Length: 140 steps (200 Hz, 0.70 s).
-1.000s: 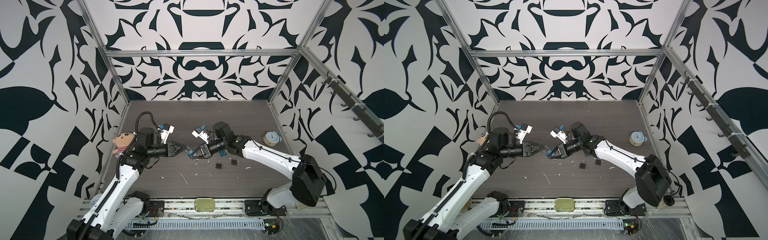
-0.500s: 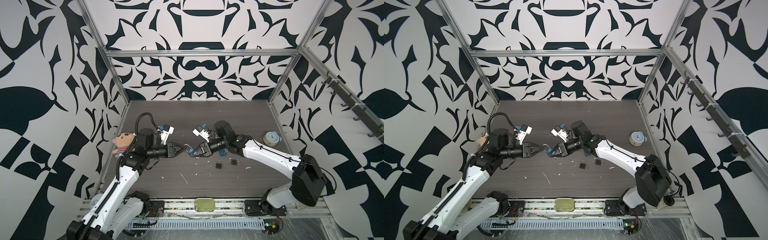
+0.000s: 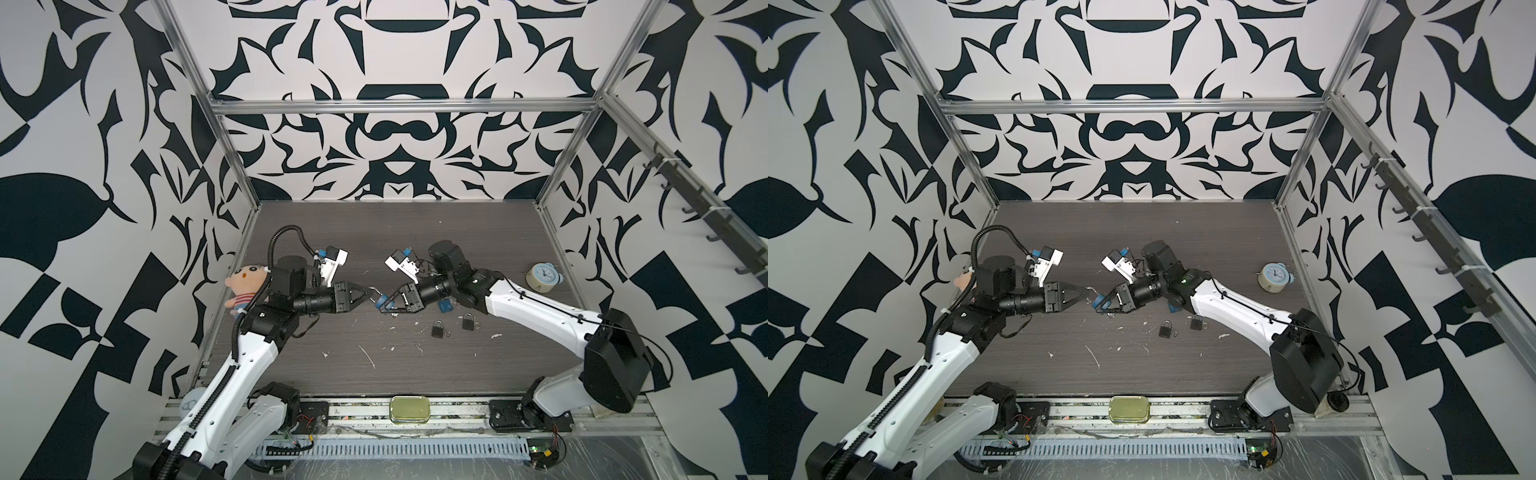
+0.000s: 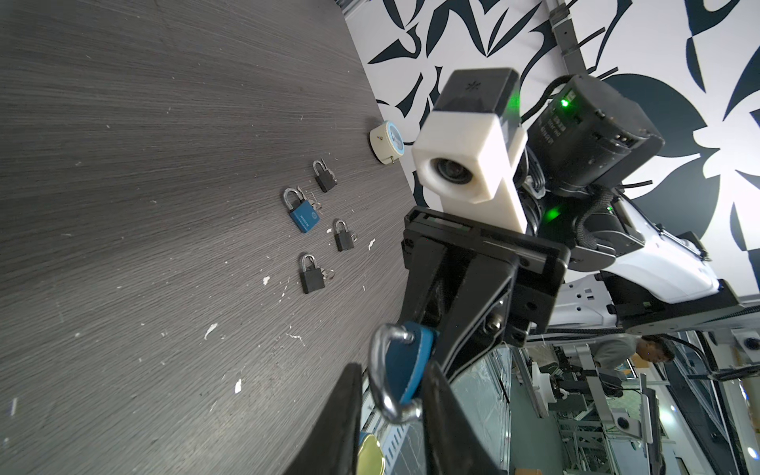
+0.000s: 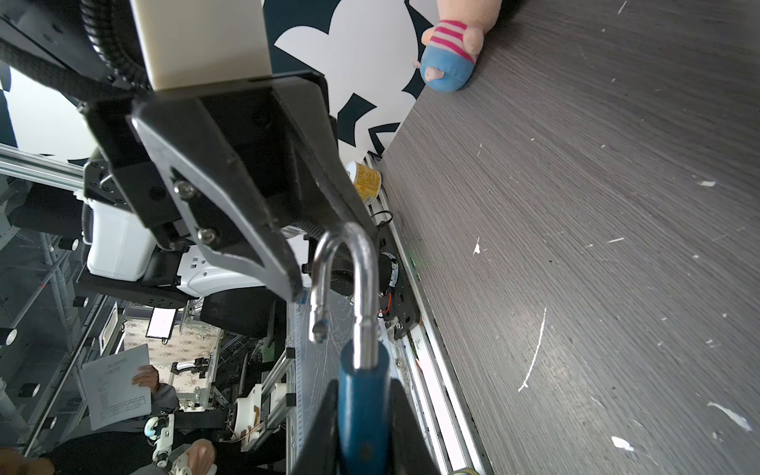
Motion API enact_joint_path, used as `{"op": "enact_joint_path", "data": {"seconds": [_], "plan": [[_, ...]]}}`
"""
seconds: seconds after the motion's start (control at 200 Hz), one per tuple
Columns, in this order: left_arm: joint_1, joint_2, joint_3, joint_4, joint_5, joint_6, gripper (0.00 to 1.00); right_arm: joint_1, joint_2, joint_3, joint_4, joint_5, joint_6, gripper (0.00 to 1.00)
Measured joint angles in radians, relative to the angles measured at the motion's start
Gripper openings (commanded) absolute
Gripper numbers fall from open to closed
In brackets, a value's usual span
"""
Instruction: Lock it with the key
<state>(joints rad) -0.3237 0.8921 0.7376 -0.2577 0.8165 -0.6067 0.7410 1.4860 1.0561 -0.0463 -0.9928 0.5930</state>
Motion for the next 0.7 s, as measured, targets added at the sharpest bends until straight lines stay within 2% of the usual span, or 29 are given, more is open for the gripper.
{"op": "enact_joint_path", "data": {"seconds": [0.05, 0.25, 0.7], "plan": [[0.000, 0.000, 0.000, 0.003, 0.003, 0.000, 0.22, 0.000, 0.000, 0.000, 0.006, -0.002, 0.006, 0.00], [0.003, 0.006, -0.014, 0.014, 0.023, -0.016, 0.00, 0.000, -0.011, -0.007, 0.033, -0.023, 0.025, 0.00], [0.003, 0.007, -0.018, 0.055, 0.064, -0.029, 0.00, -0.002, -0.043, -0.035, 0.089, -0.047, 0.108, 0.00]]}}
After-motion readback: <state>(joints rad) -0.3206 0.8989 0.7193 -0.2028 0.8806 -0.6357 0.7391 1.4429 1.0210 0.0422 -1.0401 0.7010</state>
